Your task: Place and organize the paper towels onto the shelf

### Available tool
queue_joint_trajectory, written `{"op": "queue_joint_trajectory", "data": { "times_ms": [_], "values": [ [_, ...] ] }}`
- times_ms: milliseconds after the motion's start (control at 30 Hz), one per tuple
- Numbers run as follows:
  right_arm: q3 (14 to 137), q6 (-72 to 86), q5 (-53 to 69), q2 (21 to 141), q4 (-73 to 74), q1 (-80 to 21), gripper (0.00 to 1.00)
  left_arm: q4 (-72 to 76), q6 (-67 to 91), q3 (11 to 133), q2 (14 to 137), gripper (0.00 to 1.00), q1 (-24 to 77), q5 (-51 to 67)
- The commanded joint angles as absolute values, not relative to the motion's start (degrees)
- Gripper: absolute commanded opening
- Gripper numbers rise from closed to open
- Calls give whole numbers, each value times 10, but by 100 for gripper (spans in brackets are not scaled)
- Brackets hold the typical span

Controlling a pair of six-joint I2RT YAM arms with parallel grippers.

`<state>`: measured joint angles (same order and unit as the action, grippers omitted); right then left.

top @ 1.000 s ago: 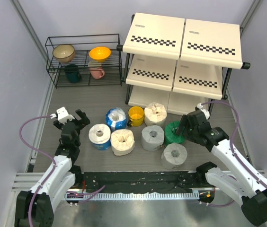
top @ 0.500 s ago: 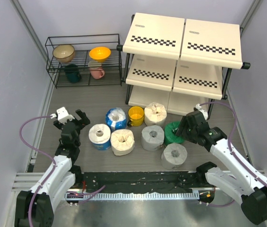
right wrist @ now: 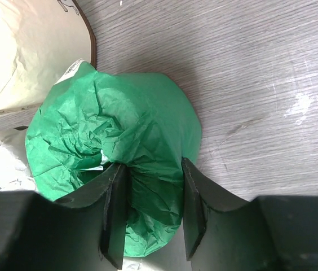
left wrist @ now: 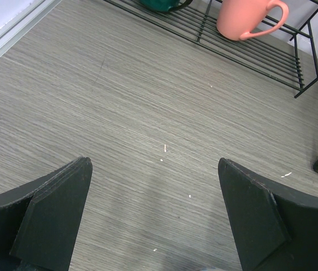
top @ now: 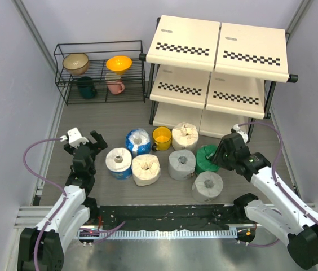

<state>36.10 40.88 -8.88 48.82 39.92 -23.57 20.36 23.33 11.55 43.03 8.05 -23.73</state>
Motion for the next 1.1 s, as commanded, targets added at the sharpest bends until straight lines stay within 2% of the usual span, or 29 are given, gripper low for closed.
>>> {"op": "queue_joint_trajectory", "data": {
  "times_ms": [0, 400, 900, 1067],
  "values": [
    [390, 411, -105, 452, 403, -239, 28, 230, 225, 131, 430, 100, 79, -231],
    [576, 396, -189, 417, 453, -238, 24, 230, 225, 130, 429, 100, 79, -233],
    [960, 322, -179, 520, 483, -238, 25, 229, 227, 137, 440, 100, 78, -238],
    [1035, 309, -170, 558, 468, -239, 25, 227, 229, 139, 443, 100, 79, -241]
  ]
}}
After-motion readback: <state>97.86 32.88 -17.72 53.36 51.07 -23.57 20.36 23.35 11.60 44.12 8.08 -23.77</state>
